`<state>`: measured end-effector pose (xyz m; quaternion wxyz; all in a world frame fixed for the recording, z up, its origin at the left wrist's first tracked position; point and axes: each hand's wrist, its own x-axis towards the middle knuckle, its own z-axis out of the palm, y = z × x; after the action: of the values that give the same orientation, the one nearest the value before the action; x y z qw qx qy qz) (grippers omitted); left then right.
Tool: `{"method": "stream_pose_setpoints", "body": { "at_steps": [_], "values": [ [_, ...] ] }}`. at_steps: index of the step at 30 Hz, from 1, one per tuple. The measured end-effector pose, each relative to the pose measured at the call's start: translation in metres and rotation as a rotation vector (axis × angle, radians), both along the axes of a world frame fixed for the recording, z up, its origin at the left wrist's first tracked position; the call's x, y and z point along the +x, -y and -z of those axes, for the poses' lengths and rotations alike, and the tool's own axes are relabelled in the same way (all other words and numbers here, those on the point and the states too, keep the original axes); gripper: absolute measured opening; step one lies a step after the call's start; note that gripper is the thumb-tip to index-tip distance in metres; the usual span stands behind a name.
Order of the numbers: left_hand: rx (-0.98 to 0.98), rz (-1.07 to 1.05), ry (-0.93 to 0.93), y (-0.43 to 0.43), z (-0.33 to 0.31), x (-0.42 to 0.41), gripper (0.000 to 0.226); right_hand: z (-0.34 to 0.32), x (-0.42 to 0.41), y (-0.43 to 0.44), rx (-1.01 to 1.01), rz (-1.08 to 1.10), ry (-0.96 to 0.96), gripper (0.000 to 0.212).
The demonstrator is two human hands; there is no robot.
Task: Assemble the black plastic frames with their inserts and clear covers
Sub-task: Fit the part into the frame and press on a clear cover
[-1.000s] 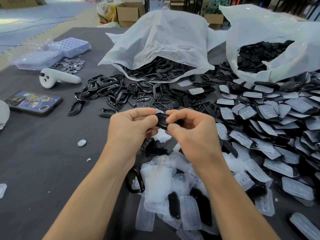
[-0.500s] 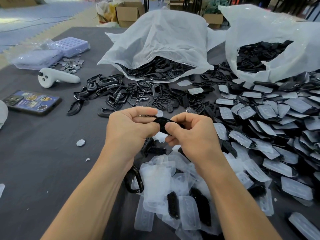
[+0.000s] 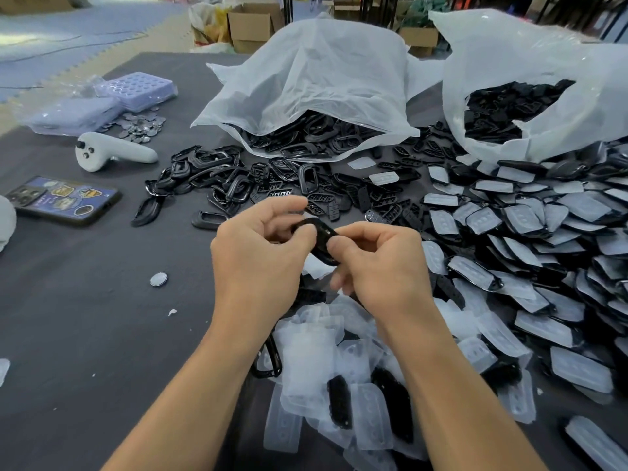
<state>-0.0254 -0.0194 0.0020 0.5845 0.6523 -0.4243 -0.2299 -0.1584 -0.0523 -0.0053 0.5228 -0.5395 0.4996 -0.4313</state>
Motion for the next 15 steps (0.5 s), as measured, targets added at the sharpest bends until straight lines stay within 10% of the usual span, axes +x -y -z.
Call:
{"method": "stream_pose_setpoints", "body": {
  "at_steps": [4, 15],
  "values": [
    [0.183, 0.137, -0.374, 0.005, 0.002, -0.004, 0.017, -0.003, 0.001, -0.005, -0.092, 0.037, -0.086, 0.014],
    [0.050, -0.076, -0.468, 0.012, -0.003, 0.034, 0.030, 0.007, 0.006, -0.003, -0.429, -0.144, -0.729, 0.055]
  ]
}}
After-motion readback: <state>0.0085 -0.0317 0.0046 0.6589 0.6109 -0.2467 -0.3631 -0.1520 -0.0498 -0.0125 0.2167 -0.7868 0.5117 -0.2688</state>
